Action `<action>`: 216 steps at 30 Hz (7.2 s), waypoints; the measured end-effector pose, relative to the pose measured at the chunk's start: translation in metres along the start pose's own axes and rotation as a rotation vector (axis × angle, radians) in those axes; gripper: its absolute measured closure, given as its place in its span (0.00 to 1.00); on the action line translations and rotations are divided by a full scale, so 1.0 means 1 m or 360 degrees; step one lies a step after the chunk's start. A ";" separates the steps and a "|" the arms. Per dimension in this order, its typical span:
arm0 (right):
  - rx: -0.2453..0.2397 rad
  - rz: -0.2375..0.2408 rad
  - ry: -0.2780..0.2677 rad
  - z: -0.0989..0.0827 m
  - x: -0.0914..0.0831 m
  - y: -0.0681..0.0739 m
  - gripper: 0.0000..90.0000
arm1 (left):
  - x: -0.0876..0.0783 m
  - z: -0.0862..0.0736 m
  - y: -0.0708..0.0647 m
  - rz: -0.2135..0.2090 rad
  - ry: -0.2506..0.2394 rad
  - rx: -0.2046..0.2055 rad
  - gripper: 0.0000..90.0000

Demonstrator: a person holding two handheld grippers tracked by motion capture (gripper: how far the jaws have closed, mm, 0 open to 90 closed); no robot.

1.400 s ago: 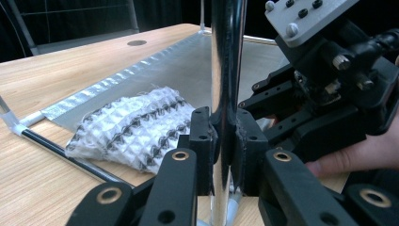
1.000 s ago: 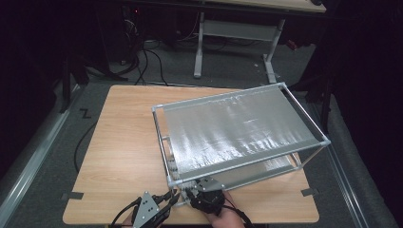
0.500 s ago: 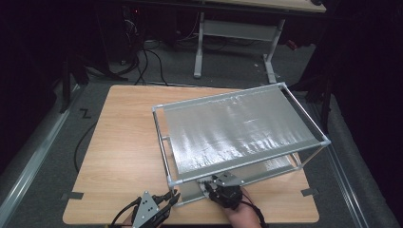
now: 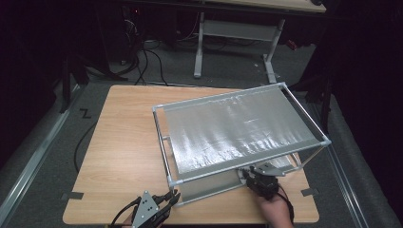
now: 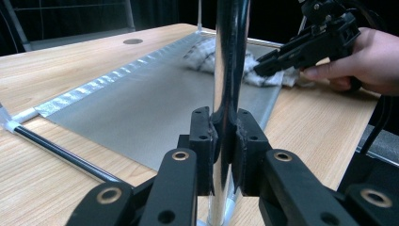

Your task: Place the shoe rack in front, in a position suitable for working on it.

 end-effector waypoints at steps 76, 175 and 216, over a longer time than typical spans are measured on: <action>-0.0077 0.0107 0.0081 -0.005 0.002 0.036 0.66 | 0.000 -0.001 0.001 0.0011 0.0004 0.0033 0.90; -0.0034 -0.0179 0.0025 0.006 0.002 -0.037 0.71 | 0.002 -0.001 0.000 0.0013 -0.0007 0.0009 0.89; 0.0333 -0.0399 -0.0076 0.007 -0.016 -0.131 0.71 | 0.003 -0.001 0.001 0.0013 -0.0018 0.0021 0.89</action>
Point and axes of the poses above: each handheld gripper's, and its own axes: x roughly forward along the jaws, z roughly out of its top, y roughly to its left, the point moved 6 cm from there along x, roughly forward along the jaws, and after that the axes turned 14 degrees about x, right-handed, at the moved point
